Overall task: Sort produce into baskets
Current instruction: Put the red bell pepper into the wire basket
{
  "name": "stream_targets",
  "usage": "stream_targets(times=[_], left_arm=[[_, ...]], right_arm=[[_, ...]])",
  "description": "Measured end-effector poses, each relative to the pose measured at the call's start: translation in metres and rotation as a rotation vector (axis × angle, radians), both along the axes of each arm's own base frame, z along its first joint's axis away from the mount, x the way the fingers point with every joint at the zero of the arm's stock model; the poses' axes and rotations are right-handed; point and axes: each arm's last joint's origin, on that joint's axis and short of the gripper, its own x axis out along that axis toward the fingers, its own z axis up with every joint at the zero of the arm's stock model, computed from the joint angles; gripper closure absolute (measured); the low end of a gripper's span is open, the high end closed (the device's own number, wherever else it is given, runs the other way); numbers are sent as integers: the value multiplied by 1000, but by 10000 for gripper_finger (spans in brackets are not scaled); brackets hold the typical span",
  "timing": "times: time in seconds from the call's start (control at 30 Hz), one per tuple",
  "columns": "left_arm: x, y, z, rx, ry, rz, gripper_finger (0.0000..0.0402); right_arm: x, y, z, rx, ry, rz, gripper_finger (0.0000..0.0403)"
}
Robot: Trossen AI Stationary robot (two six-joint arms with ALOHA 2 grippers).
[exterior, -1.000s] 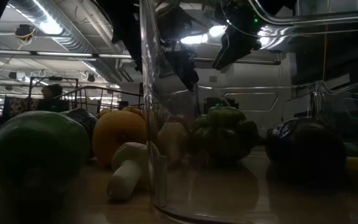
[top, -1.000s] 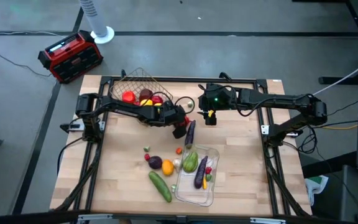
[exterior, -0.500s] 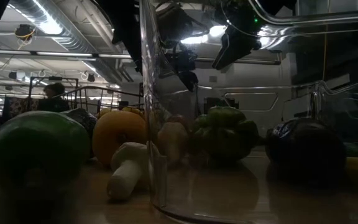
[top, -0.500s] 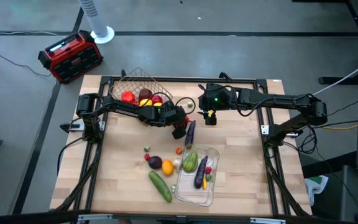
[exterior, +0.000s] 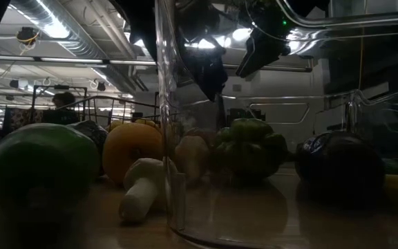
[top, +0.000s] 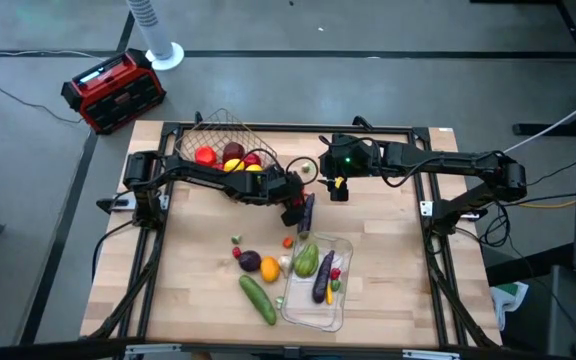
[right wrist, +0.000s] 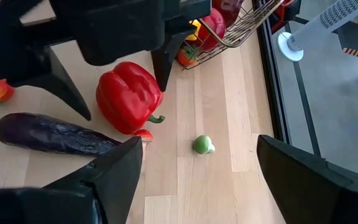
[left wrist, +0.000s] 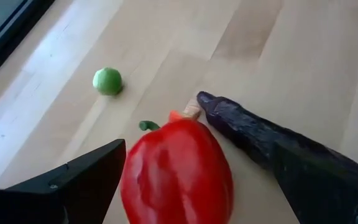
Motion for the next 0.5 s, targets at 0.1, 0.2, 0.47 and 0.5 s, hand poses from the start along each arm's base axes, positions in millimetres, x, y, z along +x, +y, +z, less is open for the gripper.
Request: stream_targets(times=[0.1,0.2,0.47,0.5], left_arm=[[0,3,0,7,-3,25,7],[-1,7,0,10,-5,45,7],[-4,16,-1,2,9,85,7],[-4,17,-1,1,18,89,7]], right_arm=[[0,0,0,0,0,0,91],[0,0,0,0,0,0,91],[0,0,0,0,0,0,91],[0,0,0,0,0,0,91]])
